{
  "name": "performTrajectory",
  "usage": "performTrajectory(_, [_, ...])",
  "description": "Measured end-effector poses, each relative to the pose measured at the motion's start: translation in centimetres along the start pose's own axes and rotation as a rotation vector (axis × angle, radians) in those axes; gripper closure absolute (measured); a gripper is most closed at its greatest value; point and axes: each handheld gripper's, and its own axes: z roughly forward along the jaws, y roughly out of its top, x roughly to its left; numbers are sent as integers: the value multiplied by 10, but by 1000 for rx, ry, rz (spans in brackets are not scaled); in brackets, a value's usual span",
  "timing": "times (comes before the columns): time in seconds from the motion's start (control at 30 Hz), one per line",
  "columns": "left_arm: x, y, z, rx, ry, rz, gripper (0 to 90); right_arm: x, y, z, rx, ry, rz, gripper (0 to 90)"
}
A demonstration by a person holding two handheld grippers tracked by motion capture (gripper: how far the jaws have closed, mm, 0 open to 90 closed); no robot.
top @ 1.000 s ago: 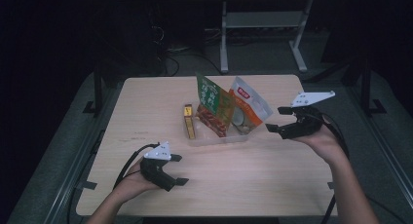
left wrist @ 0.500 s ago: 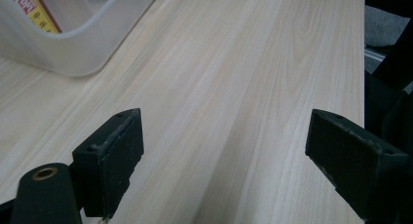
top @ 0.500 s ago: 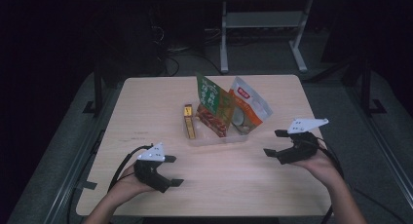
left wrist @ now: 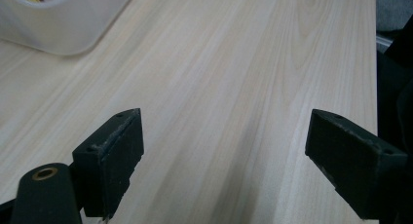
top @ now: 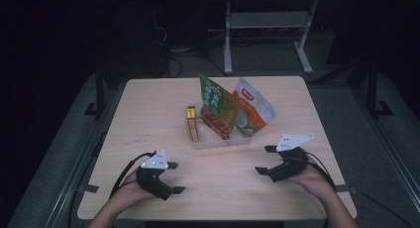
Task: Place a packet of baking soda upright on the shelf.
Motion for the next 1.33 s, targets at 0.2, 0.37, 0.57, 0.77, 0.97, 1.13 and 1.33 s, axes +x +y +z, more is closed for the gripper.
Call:
performTrajectory(0.2, [-3, 0, 7, 24, -7, 15, 136, 10, 4, 10, 13, 39, -25, 160])
performTrajectory(0.37, [-6, 0, 11, 32, -16, 31, 136, 18, 6, 17, 21, 63, -43, 160])
performTrajectory(0.57, [-9, 1, 16, 41, -25, 38, 137, 29, 9, 29, 60, 84, -74, 159])
performTrajectory(0.77, [-10, 0, 20, 58, -35, 48, 137, 33, 8, 39, 104, 93, -115, 159])
performTrajectory(0.97, [-12, 0, 23, 73, -50, 62, 137, 34, 7, 43, 114, 105, -128, 159])
performTrajectory(1.13, [-13, -1, 24, 84, -57, 70, 137, 34, 7, 44, 122, 109, -143, 160])
performTrajectory(1.33, [-14, 0, 24, 79, -63, 79, 137, 35, 7, 43, 113, 115, -144, 160])
